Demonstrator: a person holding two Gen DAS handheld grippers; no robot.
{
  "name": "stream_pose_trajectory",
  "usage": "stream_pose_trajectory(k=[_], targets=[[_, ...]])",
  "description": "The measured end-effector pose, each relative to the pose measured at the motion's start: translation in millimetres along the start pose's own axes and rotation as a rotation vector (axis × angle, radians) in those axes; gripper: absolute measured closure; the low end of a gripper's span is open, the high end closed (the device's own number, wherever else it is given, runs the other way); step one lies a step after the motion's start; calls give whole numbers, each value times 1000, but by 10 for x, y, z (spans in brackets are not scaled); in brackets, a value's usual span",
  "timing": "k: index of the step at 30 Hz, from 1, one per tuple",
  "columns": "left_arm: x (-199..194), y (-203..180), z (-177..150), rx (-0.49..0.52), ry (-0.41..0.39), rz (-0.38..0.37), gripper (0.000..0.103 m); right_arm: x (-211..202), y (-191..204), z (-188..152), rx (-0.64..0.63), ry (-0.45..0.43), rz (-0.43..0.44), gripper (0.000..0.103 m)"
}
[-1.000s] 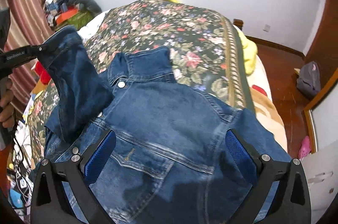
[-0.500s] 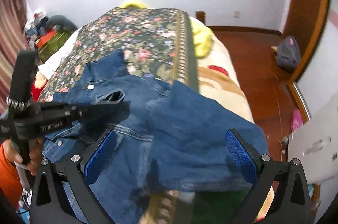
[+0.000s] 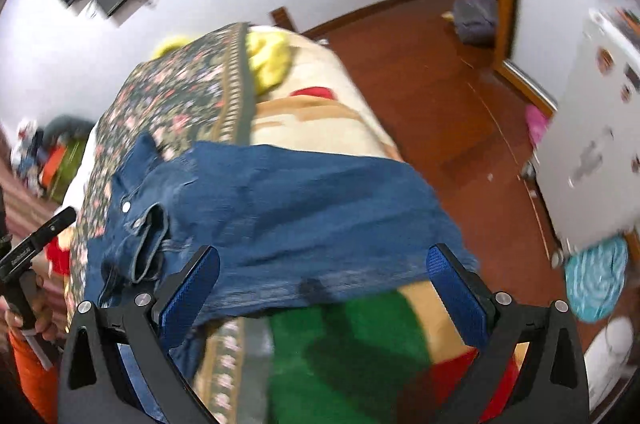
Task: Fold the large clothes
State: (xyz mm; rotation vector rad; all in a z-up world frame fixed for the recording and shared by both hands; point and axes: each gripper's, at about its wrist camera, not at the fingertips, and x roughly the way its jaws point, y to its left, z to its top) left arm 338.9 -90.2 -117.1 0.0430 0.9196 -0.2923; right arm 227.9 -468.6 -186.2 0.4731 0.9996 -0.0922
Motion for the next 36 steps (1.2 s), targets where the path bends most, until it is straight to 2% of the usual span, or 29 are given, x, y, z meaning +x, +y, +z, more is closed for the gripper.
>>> stream_pose_trajectory(k=[3,6,10,13,16,19,24,26,31,32,36], targets=[[161,387,-82,-50,34,112,29,73,-331,-68,117,37,8,0],[417,716,-267,-94,107,184,29,202,-635,-172,243,83,42,0],[774,890,-573,-114,214,215,29,417,-868,-259,363,150,122,0],[795,894,-675,-121,179,210,28,554,-897,-231,377,160,116,2],[815,865,-682,-113,176,211,28,738,-872,-129,379,170,127,5],[823,873,-681,-114,174,214,25,917,-868,-43,402,172,102,9],[829,915,-697,-131,164,205,24,1088,-796,101,392,127,2,29],[829,915,-696,-131,163,206,24,1125,-782,170,377,113,-31,51],[786,855,-692,-104,154,234,24,1054,-658,309,311,59,-75,80],[768,837,-693,-94,149,240,24,986,-603,339,288,33,-72,85],[663,781,-698,-56,130,247,25,692,-432,482,262,-64,-9,91]])
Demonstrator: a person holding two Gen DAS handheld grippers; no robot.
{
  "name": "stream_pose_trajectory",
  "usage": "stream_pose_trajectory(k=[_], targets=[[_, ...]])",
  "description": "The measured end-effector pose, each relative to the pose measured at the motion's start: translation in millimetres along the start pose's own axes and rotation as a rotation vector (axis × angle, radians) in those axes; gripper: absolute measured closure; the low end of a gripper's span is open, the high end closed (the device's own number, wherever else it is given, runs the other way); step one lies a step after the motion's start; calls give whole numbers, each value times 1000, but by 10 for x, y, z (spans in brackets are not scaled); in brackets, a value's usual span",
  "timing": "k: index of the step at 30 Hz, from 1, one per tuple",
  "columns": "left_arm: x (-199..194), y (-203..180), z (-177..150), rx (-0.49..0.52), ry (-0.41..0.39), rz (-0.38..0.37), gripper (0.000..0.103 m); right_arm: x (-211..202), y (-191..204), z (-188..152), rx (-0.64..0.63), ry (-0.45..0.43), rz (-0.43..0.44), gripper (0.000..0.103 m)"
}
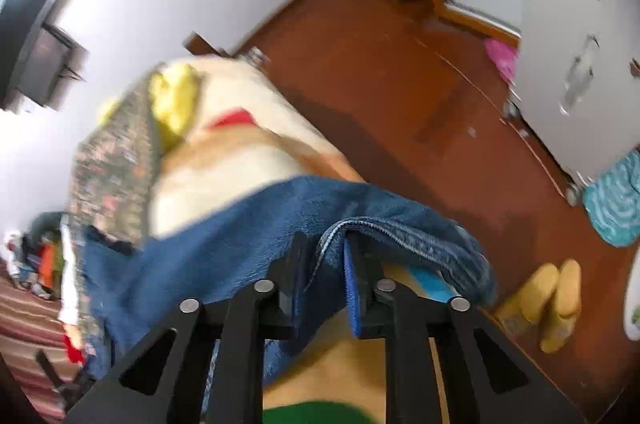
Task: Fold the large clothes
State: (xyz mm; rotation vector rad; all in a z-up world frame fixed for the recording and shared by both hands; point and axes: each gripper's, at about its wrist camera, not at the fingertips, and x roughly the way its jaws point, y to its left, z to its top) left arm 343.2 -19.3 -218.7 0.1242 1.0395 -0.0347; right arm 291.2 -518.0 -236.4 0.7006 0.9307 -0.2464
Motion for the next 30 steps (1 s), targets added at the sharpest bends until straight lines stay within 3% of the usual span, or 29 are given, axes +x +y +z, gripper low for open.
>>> stream_pose_trajectory(k=[6,11,16,19,24,30], targets=[[-312,62,-8,0,-81,-4,25,-521,615,116,-127,-118,129,94],[-566,206,-46,-22,-142,-8,25,-817,1307,-32,-237,-135,267,94],[-788,373,-136,-42,-187,-9,25,-885,2086,-464,-381,-80,411,94],[-886,470,-217,-53,-202,-6,25,-743,2531,-868,-481,4,463,94],[-970,615,-367,-70,-202,-5,25,-234,3002,-1578,-616,153,406,94],[-1031,661,-487,-61,-181,-7,25,132,2897,-1922,-663,299,304,93]])
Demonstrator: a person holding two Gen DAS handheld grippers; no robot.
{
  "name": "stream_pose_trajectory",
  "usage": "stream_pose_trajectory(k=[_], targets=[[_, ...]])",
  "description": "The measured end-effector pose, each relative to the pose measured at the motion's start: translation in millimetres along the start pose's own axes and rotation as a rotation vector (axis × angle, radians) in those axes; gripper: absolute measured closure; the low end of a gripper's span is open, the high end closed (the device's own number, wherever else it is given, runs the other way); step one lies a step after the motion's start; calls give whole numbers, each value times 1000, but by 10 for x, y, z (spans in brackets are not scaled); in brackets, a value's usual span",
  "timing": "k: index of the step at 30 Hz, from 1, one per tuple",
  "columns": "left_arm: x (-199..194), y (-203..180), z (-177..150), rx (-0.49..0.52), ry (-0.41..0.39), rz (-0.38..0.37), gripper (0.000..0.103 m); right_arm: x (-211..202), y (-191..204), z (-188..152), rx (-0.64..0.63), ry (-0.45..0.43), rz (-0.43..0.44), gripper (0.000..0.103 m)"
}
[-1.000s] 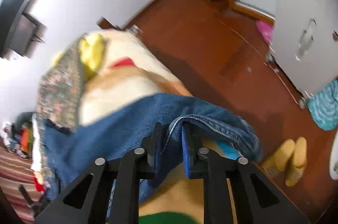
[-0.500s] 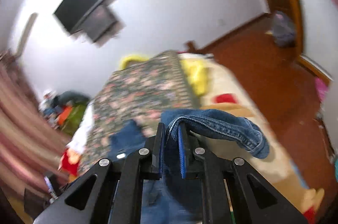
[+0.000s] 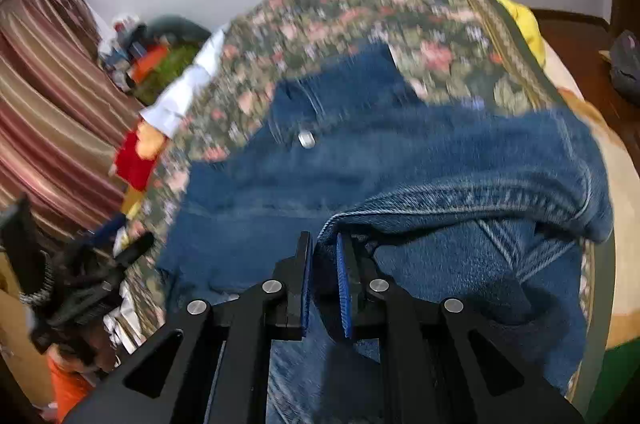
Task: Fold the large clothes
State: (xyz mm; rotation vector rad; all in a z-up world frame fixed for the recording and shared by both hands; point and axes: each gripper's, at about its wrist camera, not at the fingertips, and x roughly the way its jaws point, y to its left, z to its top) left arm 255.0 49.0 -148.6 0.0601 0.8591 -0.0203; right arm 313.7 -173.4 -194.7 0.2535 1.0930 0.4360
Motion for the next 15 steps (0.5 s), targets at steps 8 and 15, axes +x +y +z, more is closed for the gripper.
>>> stream_pose_trajectory(k=[8,15], targets=[[-172,-519,227,106,-33,-62,25,-711,-84,-97,-148,-29,-64,93],[-105,-1460,546,278,-53,-144,23,-1240,-638,-126,-93,-134,-210,93]])
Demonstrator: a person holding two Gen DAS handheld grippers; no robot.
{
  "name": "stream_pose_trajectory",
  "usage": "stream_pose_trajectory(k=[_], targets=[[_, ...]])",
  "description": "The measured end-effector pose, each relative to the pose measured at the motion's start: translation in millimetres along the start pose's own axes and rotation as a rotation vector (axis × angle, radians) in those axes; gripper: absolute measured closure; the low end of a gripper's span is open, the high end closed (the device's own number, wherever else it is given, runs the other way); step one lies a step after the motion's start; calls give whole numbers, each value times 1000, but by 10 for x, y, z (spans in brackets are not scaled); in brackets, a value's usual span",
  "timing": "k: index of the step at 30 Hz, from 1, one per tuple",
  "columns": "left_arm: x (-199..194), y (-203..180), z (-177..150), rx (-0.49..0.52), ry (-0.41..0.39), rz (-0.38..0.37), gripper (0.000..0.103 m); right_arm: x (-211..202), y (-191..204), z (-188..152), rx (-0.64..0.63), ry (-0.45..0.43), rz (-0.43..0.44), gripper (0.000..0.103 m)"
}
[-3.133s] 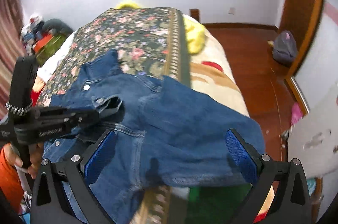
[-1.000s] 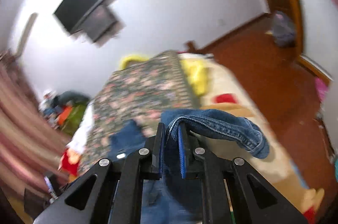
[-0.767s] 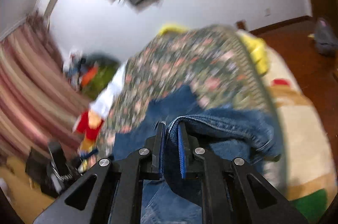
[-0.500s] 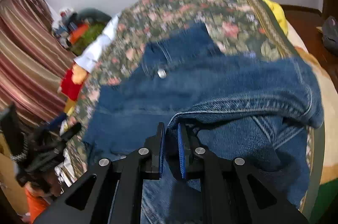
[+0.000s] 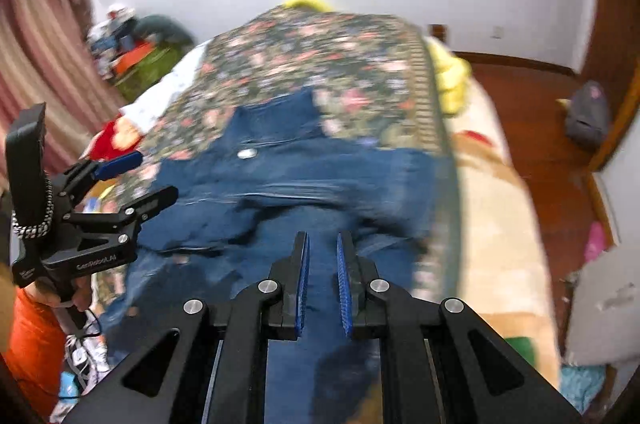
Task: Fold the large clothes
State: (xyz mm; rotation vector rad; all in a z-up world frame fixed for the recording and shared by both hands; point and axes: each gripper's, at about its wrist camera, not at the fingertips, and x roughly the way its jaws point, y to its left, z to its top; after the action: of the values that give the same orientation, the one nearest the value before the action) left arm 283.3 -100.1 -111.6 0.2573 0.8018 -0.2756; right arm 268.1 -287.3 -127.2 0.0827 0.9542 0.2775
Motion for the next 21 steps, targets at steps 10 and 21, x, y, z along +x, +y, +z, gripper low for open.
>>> stream_pose_trajectory(k=[10,21], targets=[[759,-950,449,235,128,-71,22,301,-635,-262,107,104,-40,93],[1146,-1156,564,267,144,-16,59,652,-582,-325,87,166,-3,93]])
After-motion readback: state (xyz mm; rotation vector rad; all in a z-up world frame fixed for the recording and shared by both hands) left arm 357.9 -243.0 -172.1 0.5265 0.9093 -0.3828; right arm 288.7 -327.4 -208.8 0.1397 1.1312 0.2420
